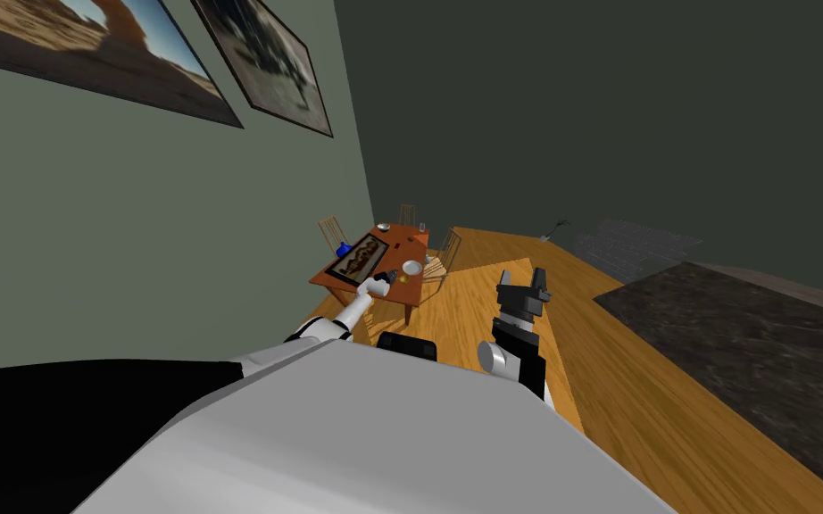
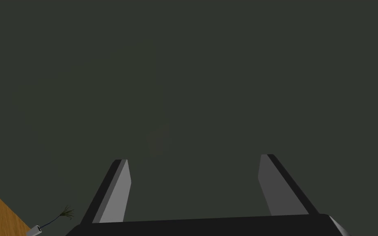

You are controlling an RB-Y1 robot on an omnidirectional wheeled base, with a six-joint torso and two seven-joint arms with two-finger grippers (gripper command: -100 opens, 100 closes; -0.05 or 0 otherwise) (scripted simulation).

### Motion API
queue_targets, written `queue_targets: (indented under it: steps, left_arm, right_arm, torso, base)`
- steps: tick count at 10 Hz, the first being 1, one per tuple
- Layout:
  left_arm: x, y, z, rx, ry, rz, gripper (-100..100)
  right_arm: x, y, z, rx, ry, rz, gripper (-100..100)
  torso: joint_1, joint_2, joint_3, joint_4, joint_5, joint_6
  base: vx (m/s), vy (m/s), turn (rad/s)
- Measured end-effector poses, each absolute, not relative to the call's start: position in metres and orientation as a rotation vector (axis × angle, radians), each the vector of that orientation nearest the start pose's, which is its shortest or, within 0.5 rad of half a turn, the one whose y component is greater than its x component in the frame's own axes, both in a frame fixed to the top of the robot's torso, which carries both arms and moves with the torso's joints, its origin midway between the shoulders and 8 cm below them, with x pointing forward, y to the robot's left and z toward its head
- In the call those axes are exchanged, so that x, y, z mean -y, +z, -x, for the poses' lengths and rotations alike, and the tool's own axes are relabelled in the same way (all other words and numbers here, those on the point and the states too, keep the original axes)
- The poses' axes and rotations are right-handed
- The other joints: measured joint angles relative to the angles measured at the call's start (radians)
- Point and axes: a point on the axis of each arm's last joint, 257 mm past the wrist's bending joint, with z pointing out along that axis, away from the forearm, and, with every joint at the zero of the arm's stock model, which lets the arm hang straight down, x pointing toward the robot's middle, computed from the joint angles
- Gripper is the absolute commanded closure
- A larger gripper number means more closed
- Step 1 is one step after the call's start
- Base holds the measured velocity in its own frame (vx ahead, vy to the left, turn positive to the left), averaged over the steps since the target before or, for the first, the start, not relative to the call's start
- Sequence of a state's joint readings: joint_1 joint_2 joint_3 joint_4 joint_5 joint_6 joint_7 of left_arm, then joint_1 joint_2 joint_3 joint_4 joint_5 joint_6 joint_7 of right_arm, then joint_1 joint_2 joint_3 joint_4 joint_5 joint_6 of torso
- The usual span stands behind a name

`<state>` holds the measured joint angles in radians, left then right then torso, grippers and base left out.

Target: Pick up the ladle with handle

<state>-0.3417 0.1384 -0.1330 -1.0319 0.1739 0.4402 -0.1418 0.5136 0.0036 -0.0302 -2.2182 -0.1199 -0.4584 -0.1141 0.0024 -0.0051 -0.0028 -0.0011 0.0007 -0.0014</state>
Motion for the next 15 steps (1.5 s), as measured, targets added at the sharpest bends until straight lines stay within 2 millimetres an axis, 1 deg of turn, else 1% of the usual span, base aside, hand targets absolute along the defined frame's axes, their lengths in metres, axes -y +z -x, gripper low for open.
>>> queue_targets:
  steps: [5,8,12,13,14,15]
  left_arm:
    - [-0.187,-0.447,-0.546,-2.012,-0.700,1.452,-100]
    - [-0.186,-0.472,-0.532,-2.091,-0.615,1.495,-100]
    - [-0.181,-0.495,-0.508,-2.176,-0.529,1.543,-100]
    - [-0.180,-0.496,-0.507,-2.180,-0.525,1.545,0]
    - [-0.181,-0.496,-0.507,-2.179,-0.525,1.545,-100]
    - [-0.188,-0.499,-0.506,-2.167,-0.516,1.562,-100]
  right_arm:
    - [0.310,-0.016,-0.356,-0.565,1.415,-0.872,0]
    - [0.310,-0.016,-0.356,-0.565,1.415,-0.872,0]
    - [0.310,-0.016,-0.356,-0.565,1.415,-0.872,0]
    - [0.310,-0.016,-0.356,-0.565,1.415,-0.872,0]
    - [0.310,-0.016,-0.356,-0.565,1.415,-0.872,0]
    - [0.310,-0.016,-0.356,-0.565,1.415,-0.872,0]
  torso:
    - [-0.001,0.000,0.000,0.000,0.000,0.000]
    - [0.000,-0.002,-0.001,0.000,0.000,0.000]
    - [-0.002,-0.001,-0.001,0.000,0.000,0.000]
    - [-0.002,0.000,0.000,0.000,-0.001,0.000]
    - [-0.003,0.001,0.001,0.000,-0.001,0.000]
    - [-0.003,0.003,0.002,0.000,-0.001,0.000]
  base:
    - [0.036,0.029,-0.115]
    - [0.062,0.048,-0.153]
    - [0.039,0.022,-0.081]
    - [0.000,0.000,0.000]
    - [-0.015,0.005,-0.238]
    - [-0.046,0.016,-0.339]
